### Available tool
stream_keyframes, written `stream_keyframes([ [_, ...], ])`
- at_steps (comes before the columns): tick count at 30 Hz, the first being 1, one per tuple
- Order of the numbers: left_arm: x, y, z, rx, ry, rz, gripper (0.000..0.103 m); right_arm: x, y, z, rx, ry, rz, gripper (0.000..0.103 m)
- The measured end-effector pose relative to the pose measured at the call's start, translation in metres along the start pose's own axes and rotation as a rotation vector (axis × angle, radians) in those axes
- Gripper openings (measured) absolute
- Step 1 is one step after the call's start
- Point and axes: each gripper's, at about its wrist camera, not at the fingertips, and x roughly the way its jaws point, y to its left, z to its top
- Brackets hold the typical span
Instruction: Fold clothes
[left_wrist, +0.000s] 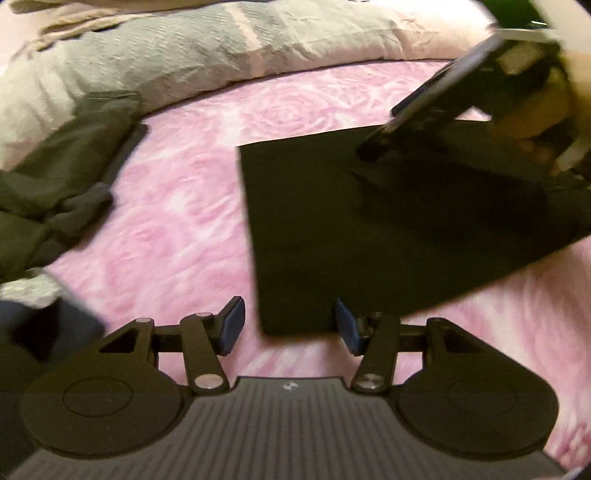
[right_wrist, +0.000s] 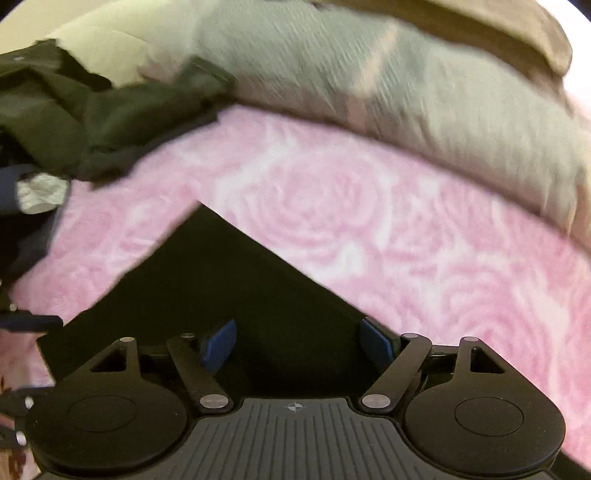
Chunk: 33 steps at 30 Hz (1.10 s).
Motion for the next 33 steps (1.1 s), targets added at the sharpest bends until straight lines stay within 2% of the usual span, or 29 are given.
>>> stream_keyframes([
  [5, -0.047, 0.008, -0.02, -0.019, 0.006, 0.098, 0.05, -0.042, 0.082, -0.035, -0.301, -0.081, 0.041, 0.078],
  [9, -0.072, 0.008, -0.034, -0.069, 0.007, 0.148, 0.05, -0.033, 0.143, -0.068, -0.497, -0.09, 0.069, 0.077],
  [10, -0.077, 0.009, -0.038, -0.085, 0.008, 0.156, 0.05, -0.025, 0.153, -0.072, -0.528, -0.089, 0.068, 0.072],
  [11, -0.08, 0.009, -0.042, -0.101, 0.01, 0.161, 0.05, -0.016, 0.164, -0.075, -0.564, -0.086, 0.055, 0.061],
  [12, -0.081, 0.01, -0.046, -0.116, 0.016, 0.159, 0.05, -0.007, 0.172, -0.079, -0.601, -0.086, 0.031, 0.057],
  [16, -0.08, 0.009, -0.058, -0.158, 0.037, 0.154, 0.05, 0.02, 0.192, -0.079, -0.732, -0.097, -0.128, 0.057],
  [18, -0.081, 0.007, -0.061, -0.17, 0.039, 0.147, 0.05, 0.026, 0.196, -0.075, -0.757, -0.098, -0.184, 0.057],
  [20, -0.082, 0.004, -0.061, -0.166, 0.039, 0.139, 0.05, 0.03, 0.19, -0.069, -0.72, -0.094, -0.208, 0.055],
  [21, -0.083, 0.002, -0.06, -0.16, 0.037, 0.134, 0.05, 0.03, 0.186, -0.066, -0.699, -0.089, -0.209, 0.047],
  [22, -0.084, -0.001, -0.059, -0.152, 0.033, 0.129, 0.05, 0.028, 0.182, -0.063, -0.672, -0.072, -0.197, 0.015],
  [23, -0.085, -0.003, -0.057, -0.144, 0.029, 0.124, 0.05, 0.026, 0.175, -0.059, -0.632, -0.057, -0.186, 0.006],
  [27, -0.088, -0.017, -0.044, -0.108, 0.011, 0.096, 0.05, -0.012, 0.132, -0.033, -0.335, -0.12, -0.094, 0.005],
  [31, -0.092, -0.039, -0.018, -0.044, -0.015, 0.05, 0.05, -0.079, 0.047, -0.021, 0.175, -0.234, -0.006, 0.003],
  [33, -0.092, -0.055, -0.001, -0.001, -0.031, 0.017, 0.05, -0.12, 0.0, -0.035, 0.4, -0.308, -0.001, 0.003],
])
